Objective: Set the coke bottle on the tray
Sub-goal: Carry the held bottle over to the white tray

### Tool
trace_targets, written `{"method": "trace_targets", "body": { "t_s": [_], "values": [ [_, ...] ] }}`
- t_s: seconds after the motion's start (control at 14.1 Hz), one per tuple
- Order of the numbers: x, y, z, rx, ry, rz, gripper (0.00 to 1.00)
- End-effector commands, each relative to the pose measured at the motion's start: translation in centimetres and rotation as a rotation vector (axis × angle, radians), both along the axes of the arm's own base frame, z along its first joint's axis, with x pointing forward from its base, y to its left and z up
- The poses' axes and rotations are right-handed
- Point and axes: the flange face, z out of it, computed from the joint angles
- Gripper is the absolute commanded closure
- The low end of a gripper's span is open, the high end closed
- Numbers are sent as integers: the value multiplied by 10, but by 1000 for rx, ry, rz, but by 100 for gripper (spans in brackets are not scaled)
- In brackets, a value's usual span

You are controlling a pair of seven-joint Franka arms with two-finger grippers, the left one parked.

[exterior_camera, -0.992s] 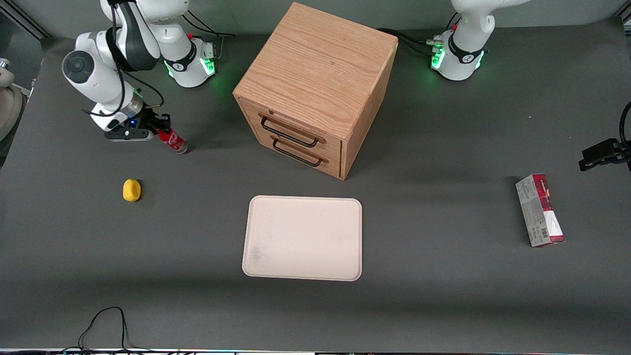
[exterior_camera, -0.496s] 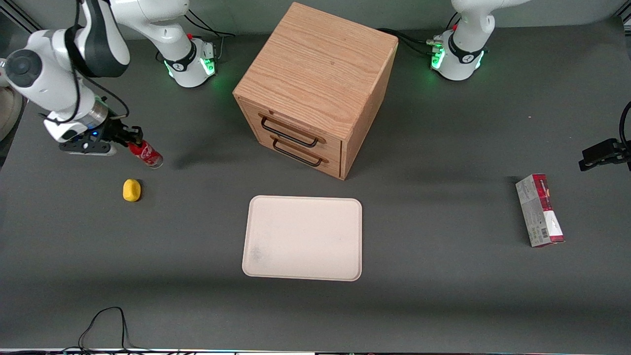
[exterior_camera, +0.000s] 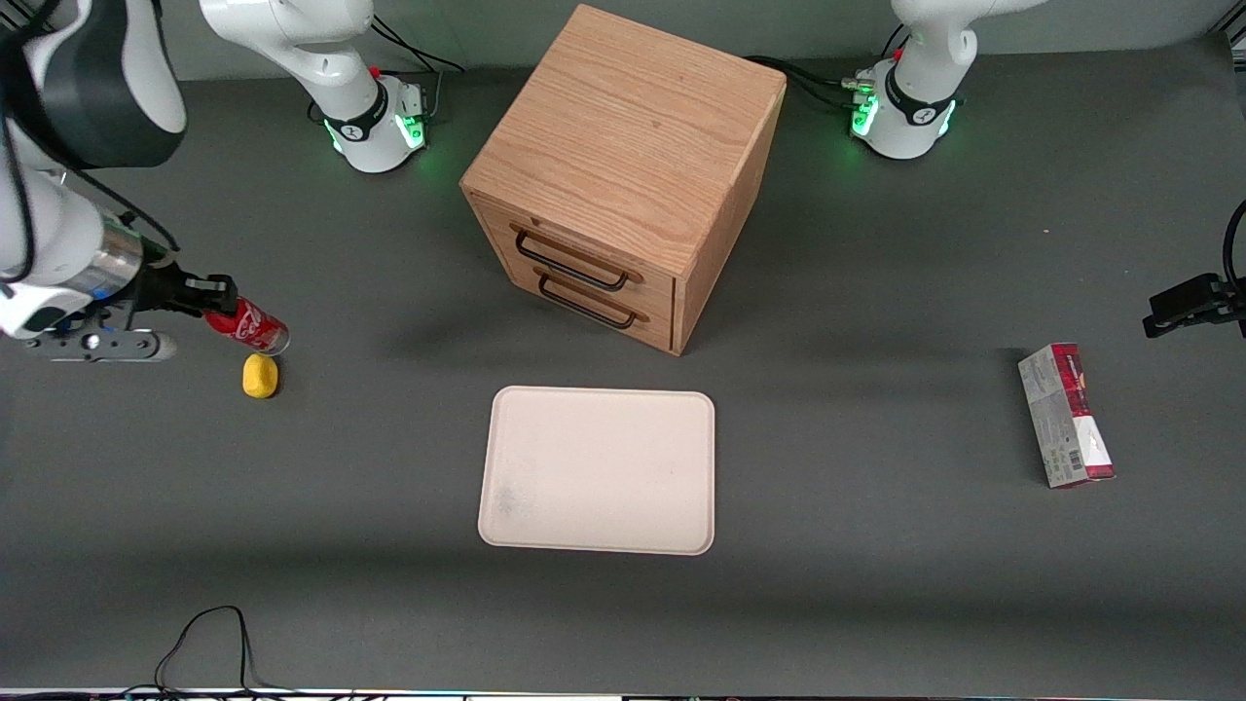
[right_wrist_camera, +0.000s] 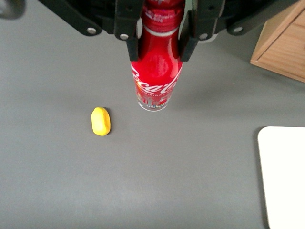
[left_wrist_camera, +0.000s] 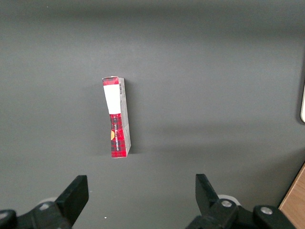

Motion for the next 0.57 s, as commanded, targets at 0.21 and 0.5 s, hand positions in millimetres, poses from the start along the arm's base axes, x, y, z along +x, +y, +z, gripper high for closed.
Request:
{"method": "trace_targets", "body": {
  "t_s": [0.21,0.5],
  "values": [
    [31,37,68,109,-53,50,100],
    [59,89,52,167,-122,4,100]
  ]
}}
